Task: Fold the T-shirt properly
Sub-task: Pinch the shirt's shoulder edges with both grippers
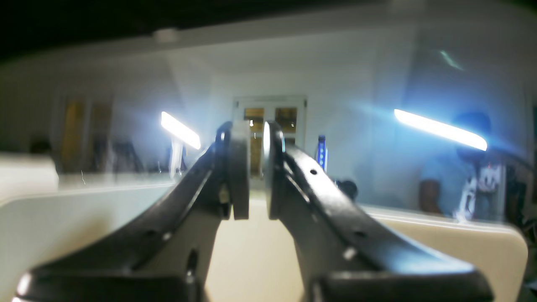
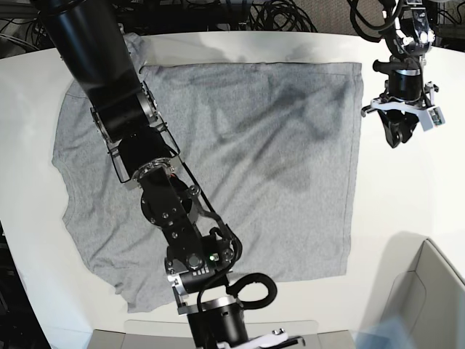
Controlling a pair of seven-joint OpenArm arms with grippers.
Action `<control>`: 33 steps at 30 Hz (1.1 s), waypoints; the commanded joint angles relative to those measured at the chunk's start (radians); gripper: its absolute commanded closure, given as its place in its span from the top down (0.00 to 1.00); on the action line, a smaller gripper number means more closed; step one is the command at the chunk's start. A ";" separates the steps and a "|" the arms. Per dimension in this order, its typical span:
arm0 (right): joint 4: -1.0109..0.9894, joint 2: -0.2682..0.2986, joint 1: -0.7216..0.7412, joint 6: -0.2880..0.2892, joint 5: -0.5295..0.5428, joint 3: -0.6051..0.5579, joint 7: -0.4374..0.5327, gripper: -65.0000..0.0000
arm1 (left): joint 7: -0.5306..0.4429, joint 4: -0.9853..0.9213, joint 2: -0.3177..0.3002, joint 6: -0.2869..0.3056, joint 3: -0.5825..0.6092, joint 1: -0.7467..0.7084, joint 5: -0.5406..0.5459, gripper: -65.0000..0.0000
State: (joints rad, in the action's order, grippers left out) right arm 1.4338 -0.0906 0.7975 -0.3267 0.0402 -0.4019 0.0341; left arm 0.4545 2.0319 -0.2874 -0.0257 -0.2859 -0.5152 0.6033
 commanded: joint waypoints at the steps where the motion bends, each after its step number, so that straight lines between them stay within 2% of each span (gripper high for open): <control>1: 0.018 -0.025 0.058 -0.010 0.013 0.005 0.033 0.10 | -0.024 0.019 -0.011 0.004 -0.002 0.000 0.000 0.24; 4: 0.097 -0.066 0.046 -0.010 0.103 0.010 -0.050 0.10 | -0.026 0.019 -0.011 0.004 -0.002 0.000 0.000 0.24; 7: 0.206 -0.066 0.012 -0.009 0.154 0.005 -0.184 0.10 | -0.032 0.020 -0.011 0.004 -0.008 -0.001 0.000 0.24; 10: 0.256 -0.056 -0.042 -0.002 0.165 0.011 -0.277 0.10 | -0.033 0.020 -0.016 0.004 -0.023 0.002 0.000 0.24; 17: 0.373 -0.039 -0.286 -0.001 0.165 0.016 -0.291 0.10 | -0.030 0.020 -0.019 0.004 -0.078 0.050 0.000 0.24; 21: 0.511 0.028 -0.462 -0.001 0.165 0.022 -0.293 0.10 | -0.030 0.020 -0.019 0.004 -0.074 0.046 0.000 0.24; 24: 0.632 0.094 -0.659 0.005 0.166 0.108 -0.340 0.10 | -0.029 0.019 -0.019 0.004 -0.078 0.045 0.000 0.24; 27: 0.640 0.131 -0.823 0.057 0.191 0.202 -0.360 0.17 | -0.027 0.019 -0.019 0.004 -0.078 0.045 0.000 0.24; 29: 0.640 0.170 -0.950 0.091 0.303 0.283 -0.360 0.24 | -0.027 0.019 -0.019 0.004 -0.078 0.045 0.000 0.24; 30: 0.640 0.200 -1.004 0.108 0.393 0.320 -0.360 0.27 | -0.027 0.019 -0.019 0.004 -0.078 0.046 0.000 0.24; 33: 0.640 0.352 -1.131 0.137 0.685 0.421 -0.359 0.29 | -0.024 0.019 -0.016 0.004 -0.069 0.050 0.000 0.24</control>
State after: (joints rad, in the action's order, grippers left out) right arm 2.0518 0.2623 -0.3485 -0.1921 0.7490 0.0128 -0.3584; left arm 0.4511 2.0315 -0.2951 -0.0254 -0.3534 -0.4660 0.6037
